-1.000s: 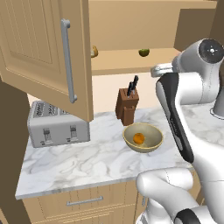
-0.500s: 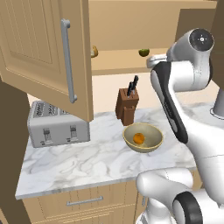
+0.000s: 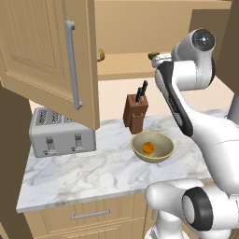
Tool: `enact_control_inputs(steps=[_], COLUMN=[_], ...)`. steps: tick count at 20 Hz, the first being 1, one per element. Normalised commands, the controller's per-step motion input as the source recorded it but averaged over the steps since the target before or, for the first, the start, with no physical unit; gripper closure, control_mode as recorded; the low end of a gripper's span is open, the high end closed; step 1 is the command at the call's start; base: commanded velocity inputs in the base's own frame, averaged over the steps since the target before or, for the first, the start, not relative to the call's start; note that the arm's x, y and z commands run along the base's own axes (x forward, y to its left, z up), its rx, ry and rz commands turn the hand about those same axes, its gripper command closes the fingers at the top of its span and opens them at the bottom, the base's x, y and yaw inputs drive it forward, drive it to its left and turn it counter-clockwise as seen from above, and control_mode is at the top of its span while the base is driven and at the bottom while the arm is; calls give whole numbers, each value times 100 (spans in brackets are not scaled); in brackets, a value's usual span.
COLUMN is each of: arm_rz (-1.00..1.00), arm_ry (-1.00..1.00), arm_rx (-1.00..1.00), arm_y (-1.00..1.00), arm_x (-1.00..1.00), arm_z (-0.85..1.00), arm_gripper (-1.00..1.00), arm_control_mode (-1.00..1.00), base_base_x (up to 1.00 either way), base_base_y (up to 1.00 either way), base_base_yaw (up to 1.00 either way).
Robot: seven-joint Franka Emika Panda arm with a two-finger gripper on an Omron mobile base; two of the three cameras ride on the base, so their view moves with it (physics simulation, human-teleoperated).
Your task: Open the cabinet. Pick the orange and kiwi from the cabinet and place them into the bowl. Then close the cabinet.
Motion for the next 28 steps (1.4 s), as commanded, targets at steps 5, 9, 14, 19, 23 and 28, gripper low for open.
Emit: enact_control_inputs(steps=[5,9,14,19,23,28], arm_rz=[0,0,0,0,0,0], arm_ry=[0,0,0,0,4,5], arm_rx=[0,0,0,0,1,2], arm_y=[-6,-16,-8,0,0,0], arm_x=[56,52,53,48,42,42], arm_z=[-1,-4,-11,-9,0,0], arm_gripper=[-100,-100,-100,-100,-100,-100], arm_control_mode=[-100,-100,-100,-100,-100,-100], base_base_x=[0,0,0,0,0,0], base_base_y=[0,0,0,0,0,0], base_base_yaw=[0,0,0,0,0,0])
